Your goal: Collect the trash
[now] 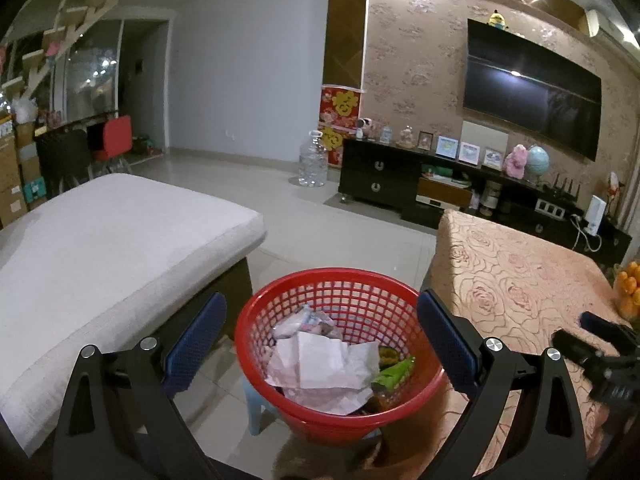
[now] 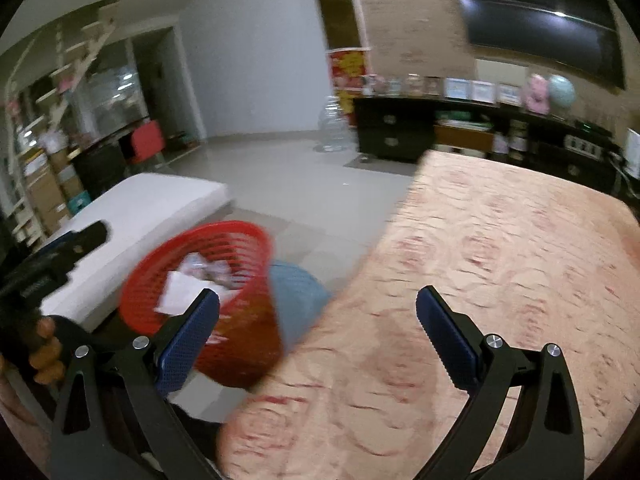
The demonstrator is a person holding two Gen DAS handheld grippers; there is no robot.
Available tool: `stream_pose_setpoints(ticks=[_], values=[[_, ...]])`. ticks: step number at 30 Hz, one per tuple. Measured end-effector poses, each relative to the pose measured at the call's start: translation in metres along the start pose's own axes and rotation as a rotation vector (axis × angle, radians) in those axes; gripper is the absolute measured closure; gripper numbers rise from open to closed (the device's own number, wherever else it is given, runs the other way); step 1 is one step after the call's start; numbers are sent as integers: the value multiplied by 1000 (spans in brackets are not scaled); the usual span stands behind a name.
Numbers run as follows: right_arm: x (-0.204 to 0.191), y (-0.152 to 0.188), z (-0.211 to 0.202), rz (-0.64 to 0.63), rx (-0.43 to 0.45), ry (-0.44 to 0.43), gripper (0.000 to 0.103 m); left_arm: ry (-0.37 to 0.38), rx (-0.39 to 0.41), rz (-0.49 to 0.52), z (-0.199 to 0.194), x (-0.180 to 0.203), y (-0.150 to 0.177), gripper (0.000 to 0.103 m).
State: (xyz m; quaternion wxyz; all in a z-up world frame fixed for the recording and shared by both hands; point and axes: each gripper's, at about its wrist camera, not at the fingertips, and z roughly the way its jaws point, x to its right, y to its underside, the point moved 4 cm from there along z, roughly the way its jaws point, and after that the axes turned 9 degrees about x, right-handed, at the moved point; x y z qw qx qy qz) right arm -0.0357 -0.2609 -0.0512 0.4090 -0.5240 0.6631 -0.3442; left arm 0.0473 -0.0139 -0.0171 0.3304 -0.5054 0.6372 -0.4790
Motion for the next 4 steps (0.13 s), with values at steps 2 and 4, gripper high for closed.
stream_pose_setpoints(ticks=[2,4], values=[[37,4,-8,32,-7,70,7,2,3,15,-1,5,0,10],[89,8,-18,80,-26,173,7,9,-2,25,0,11,-1,10]])
